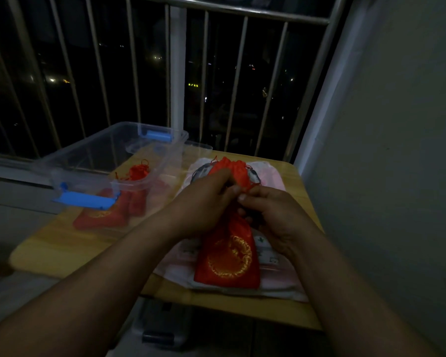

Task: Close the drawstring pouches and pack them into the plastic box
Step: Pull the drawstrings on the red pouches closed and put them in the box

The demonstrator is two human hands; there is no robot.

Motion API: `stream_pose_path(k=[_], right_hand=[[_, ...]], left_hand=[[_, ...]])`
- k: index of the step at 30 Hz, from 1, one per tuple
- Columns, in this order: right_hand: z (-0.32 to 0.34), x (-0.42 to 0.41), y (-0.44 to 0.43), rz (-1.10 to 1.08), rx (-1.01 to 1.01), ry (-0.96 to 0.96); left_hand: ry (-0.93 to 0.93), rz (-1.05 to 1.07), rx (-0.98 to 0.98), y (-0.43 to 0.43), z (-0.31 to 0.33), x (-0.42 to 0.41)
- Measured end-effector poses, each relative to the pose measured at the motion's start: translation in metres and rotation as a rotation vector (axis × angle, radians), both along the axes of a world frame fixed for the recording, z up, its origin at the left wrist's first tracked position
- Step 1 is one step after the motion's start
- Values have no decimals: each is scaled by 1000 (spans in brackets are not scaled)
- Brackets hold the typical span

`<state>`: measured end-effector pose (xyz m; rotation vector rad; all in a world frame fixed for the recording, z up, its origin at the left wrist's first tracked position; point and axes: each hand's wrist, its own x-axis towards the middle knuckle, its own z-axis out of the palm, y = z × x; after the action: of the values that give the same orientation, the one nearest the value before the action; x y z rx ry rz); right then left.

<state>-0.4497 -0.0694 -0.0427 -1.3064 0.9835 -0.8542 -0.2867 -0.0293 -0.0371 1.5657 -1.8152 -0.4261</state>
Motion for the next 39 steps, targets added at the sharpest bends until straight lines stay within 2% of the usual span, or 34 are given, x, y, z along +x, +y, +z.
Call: stream_pose_path(k=[6,8,12,15,20,27,39], right_hand=[[1,-6,0,-53,-166,125],[3,-7,0,-53,-204,152],[7,-7,1,-33,-256,183],[9,-9,1,9,-255,199],[13,-12,2,86,-281,243],[17,-15,0,103,-333,247],[22,-23,0,178,-416,313]], left_hand=[[-65,-4,106,2,7,3],[39,13,148,1,7,3],[382,5,287,2,7,7],[516,-23,364,2,7,14],[531,-65,413,5,9,17],[497,-80,328,7,7,12],[233,-108,157,7,4,13]])
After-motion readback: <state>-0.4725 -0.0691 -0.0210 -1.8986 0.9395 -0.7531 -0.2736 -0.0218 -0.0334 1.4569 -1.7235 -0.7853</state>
